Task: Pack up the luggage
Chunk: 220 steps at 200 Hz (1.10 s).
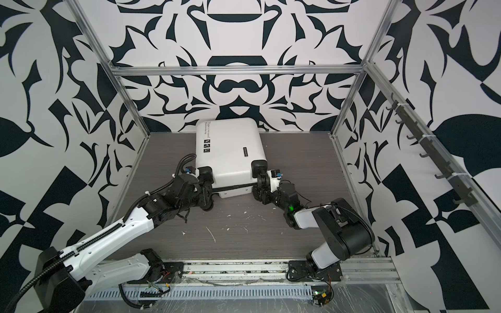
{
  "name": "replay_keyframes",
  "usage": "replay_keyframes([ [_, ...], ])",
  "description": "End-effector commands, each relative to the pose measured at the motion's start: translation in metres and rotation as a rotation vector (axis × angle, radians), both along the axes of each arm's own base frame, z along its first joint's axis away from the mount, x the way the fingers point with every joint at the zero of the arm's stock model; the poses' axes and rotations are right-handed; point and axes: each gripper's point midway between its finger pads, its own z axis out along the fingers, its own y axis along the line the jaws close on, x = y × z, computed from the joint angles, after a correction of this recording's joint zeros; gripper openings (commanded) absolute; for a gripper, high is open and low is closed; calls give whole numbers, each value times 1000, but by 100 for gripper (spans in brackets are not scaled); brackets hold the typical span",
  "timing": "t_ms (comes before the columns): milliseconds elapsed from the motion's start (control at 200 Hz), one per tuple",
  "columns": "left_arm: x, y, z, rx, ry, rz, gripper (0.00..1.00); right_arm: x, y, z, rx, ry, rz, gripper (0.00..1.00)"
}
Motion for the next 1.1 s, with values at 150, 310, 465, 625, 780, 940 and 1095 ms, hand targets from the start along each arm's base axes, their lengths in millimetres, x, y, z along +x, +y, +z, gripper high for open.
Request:
replay_keyframes([
  [150,2,-11,9,-2,-18,-55,0,-4,-27,19,14,-116,-108,57],
  [310,2,-10,10,-3,-20,-48,0,-8,-56,25,48,-143,-262,59],
  [465,2,-10,12,-5,-23,-49,0,-3,-80,27,19,-91,-405,64],
  [625,3,-10,13,-2,-28,-49,0,-1,-100,37,-8,-32,-523,68],
  [780,5,-11,14,2,-31,-53,0,-12,-70,55,-36,-185,-305,73],
  [940,4,-12,13,-1,-30,-56,0,-17,-51,44,-33,-178,-193,63],
  [1095,4,-12,13,-9,-28,-57,0,-22,-51,33,13,-220,-193,60],
])
